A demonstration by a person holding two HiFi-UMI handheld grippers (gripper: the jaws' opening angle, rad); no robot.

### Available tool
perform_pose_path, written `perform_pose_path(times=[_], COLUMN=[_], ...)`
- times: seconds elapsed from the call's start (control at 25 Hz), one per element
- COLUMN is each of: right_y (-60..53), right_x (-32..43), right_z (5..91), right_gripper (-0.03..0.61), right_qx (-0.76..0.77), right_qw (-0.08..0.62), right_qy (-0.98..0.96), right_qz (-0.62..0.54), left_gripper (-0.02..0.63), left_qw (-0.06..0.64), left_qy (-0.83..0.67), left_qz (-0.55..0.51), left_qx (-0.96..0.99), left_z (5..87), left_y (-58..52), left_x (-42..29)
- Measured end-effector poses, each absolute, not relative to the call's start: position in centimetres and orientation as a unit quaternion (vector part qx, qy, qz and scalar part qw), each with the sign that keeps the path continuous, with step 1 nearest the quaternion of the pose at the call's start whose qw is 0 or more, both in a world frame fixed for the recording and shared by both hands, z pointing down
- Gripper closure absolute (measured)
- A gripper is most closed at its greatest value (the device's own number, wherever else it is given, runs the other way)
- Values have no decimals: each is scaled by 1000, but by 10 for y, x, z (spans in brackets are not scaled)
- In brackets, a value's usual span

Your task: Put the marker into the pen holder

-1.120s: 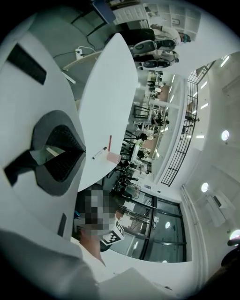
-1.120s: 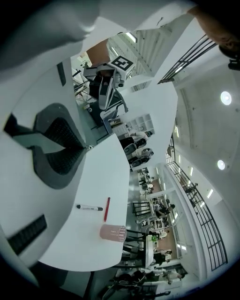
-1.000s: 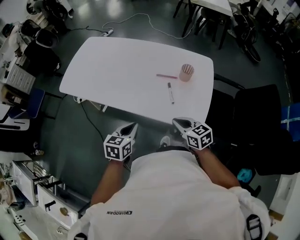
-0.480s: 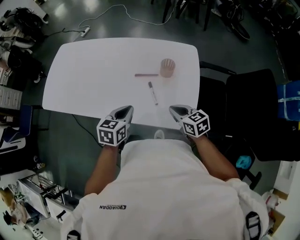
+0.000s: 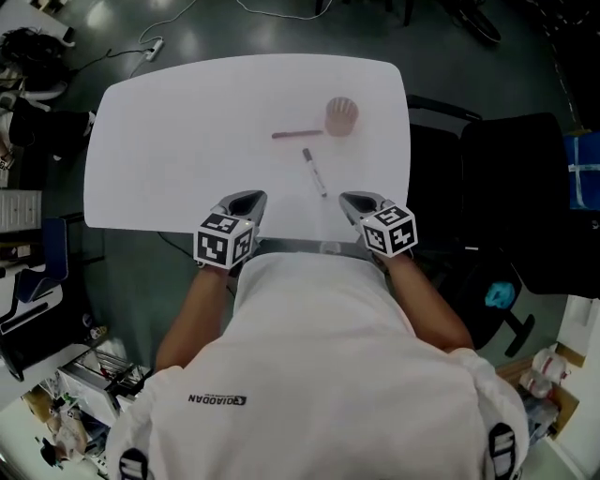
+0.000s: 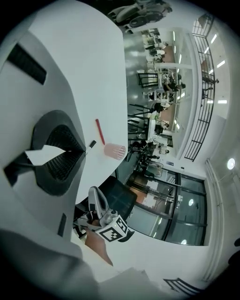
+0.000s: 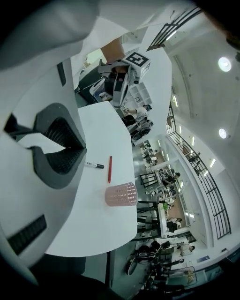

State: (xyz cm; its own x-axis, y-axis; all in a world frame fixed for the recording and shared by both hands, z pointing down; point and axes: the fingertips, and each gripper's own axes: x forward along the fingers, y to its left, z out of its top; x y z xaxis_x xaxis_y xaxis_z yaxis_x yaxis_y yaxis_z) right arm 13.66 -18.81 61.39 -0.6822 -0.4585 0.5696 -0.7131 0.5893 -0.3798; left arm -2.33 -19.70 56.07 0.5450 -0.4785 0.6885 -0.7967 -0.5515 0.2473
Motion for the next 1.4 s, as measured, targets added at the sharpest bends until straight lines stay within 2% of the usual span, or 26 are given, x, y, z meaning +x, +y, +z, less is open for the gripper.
perform_pose_path(times=[0.24,0.56,0.84,0.92,1.2,1.4], right_y=[-200,-214,-209,-210,-214,-210], right_x=[114,100,94,96,98,90], right_z=[659,719,741,743,728,694], right_gripper=[541,445,441,484,491,492], right_qx=[390,423,429,437,457,448], right_qw=[276,323,371,383,346,311], right_qy=[-825,-778,-757,-751,-740,-771], right_qz=[302,333,324,314,352,329], left_gripper=[588,588,588,588,588,588], left_qw=[278,295,308,307,296,292], left_qy=[-340,-341,-337,-338,-340,-341], left_qz=[302,303,292,287,281,273], left_qx=[846,840,841,842,847,851], left_z=[566,586,595,592,583,577], left_y=[-226,-242,-231,-229,-228,-229], left_x=[-55,-111,-134,-138,-150,-150])
